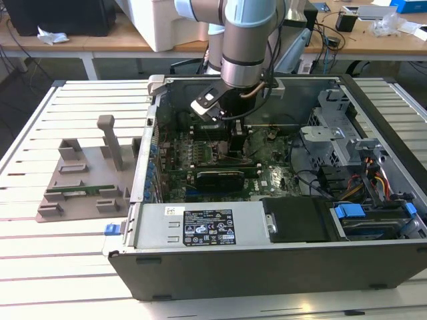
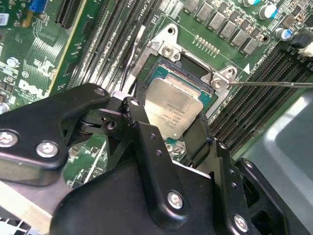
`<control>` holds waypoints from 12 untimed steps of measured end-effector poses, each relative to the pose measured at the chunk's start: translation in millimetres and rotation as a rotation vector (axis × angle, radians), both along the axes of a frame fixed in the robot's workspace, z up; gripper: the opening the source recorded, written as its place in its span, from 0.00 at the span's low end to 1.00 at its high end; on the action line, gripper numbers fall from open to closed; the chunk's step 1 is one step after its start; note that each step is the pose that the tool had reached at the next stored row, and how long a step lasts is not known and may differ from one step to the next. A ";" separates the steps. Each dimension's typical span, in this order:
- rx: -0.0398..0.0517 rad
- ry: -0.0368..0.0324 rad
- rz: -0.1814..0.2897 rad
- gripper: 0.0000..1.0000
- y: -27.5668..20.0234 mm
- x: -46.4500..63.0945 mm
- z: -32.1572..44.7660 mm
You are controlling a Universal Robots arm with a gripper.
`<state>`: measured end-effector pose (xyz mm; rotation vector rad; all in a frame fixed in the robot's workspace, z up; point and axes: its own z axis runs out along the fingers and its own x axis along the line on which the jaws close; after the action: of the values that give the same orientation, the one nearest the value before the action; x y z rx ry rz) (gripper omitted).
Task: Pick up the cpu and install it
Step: 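Place the cpu into insertion slot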
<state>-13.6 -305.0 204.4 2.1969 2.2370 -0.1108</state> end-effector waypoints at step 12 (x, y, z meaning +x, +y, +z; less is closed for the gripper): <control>-0.0003 0.0002 -0.004 0.55 0.4 1.4 -6.7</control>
<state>-12.2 -304.6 197.7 2.2019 2.2322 -0.1114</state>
